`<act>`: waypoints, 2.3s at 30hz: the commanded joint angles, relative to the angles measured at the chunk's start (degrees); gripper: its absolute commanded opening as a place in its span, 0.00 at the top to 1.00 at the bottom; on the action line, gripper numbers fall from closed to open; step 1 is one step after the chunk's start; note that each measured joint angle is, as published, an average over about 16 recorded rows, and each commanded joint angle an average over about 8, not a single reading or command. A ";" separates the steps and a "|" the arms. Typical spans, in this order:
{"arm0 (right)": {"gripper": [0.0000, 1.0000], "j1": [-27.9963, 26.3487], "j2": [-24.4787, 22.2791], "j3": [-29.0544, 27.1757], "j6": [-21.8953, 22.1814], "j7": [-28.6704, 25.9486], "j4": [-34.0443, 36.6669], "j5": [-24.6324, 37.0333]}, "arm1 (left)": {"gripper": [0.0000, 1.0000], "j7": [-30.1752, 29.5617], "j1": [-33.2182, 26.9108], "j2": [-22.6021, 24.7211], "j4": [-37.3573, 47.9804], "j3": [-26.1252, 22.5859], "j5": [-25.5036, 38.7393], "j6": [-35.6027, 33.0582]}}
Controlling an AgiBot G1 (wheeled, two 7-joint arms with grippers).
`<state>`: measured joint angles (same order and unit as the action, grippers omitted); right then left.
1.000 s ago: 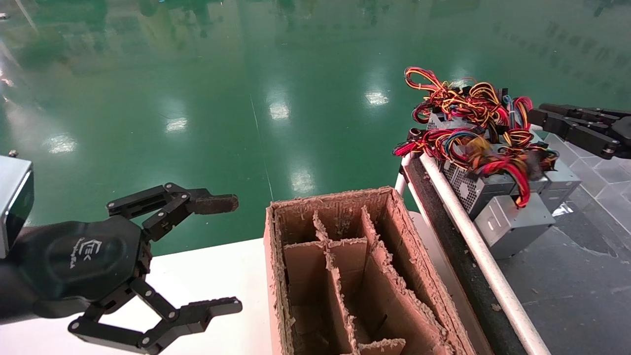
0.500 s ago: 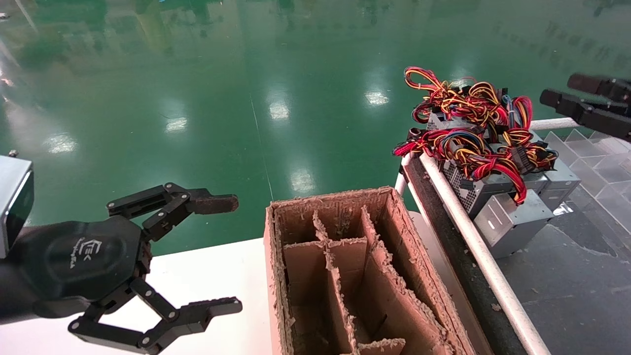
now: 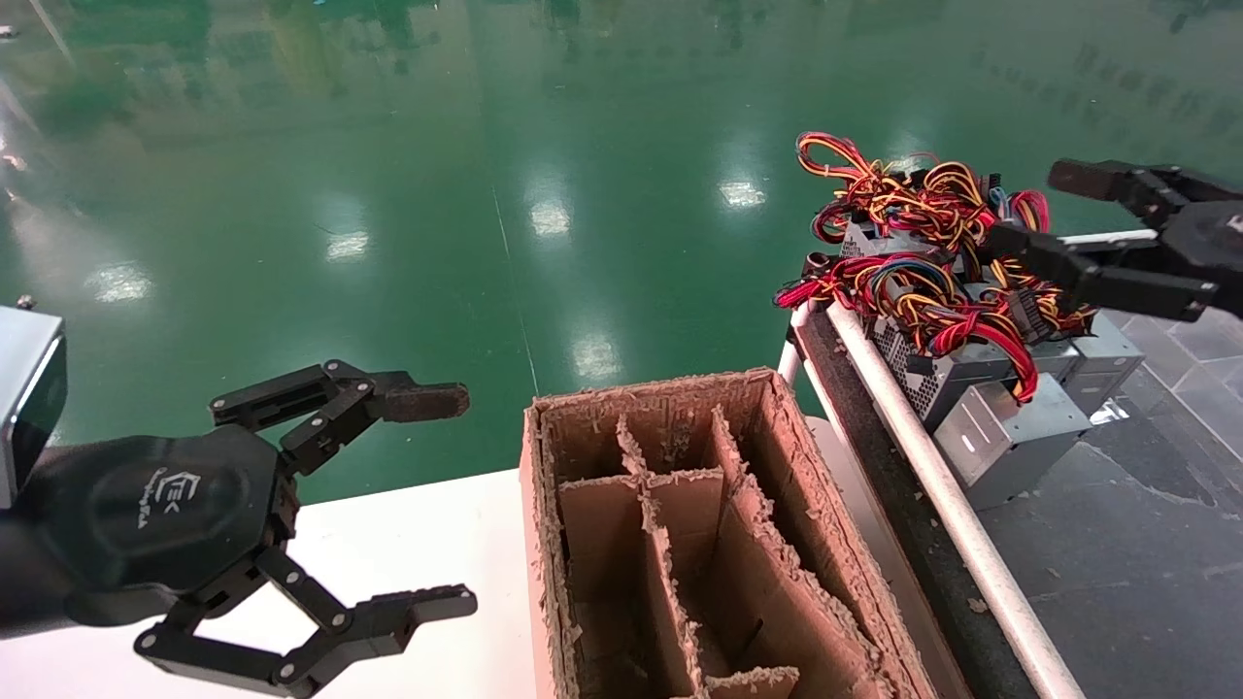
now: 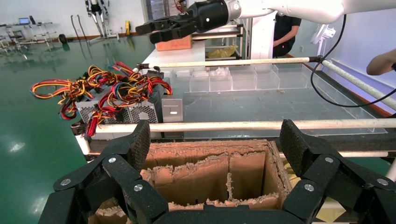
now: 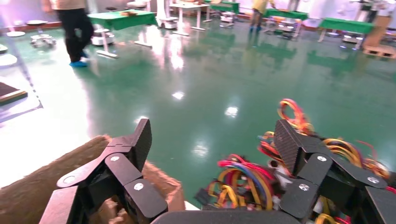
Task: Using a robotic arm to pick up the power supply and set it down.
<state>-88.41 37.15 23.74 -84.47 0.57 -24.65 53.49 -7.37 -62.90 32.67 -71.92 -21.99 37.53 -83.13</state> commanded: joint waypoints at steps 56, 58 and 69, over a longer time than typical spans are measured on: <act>0.00 27.61 -2.23 -7.99 -1.26 -11.54 -50.27 -12.11 | 0.00 0.01 0.01 -0.01 0.02 -0.01 -0.02 0.02; 0.00 27.49 -2.22 -7.96 -1.26 -11.50 -50.06 -12.05 | 0.00 0.01 0.01 -0.01 0.02 -0.01 -0.02 0.02; 0.00 27.11 -2.19 -7.82 -1.22 -11.39 -49.36 -11.78 | 0.00 0.01 0.01 -0.01 0.02 -0.01 -0.02 0.02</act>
<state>-61.29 34.97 15.91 -85.69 -10.83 -74.03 41.69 -7.37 -62.89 32.66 -71.90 -21.99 37.51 -83.11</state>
